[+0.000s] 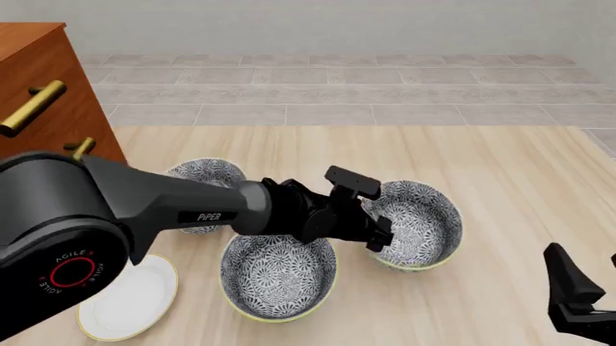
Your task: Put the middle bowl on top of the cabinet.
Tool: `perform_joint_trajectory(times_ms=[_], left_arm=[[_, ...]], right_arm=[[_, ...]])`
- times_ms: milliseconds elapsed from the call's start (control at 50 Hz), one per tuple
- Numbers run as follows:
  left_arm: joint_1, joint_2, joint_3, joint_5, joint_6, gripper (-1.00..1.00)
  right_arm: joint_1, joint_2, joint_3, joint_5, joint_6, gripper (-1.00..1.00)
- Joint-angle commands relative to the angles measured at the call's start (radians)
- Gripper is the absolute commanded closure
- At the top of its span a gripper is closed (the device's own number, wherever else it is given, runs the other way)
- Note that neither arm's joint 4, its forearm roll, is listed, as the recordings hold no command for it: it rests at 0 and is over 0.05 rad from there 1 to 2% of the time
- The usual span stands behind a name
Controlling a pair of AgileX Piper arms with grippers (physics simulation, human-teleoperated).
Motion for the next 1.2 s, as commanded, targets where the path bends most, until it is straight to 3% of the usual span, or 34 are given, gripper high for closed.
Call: perform_joint_trajectory(times_ms=[20, 760, 1200], left_arm=[[0.001, 0.004, 0.013, -0.016, -0.01, 1.0], [-0.084, -0.223, 0.171, -0.103, -0.074, 1.0], [-0.099, -0.443, 0.242, -0.064, -0.023, 1.0]], right_arm=[[-0.001, 0.012, 0.0, -0.008, -0.002, -1.0], [-0.005, 0.06, 0.0, -0.059, -0.008, -1.0], [-0.004, 0.024, 0.0, -0.026, -0.011, -1.0]])
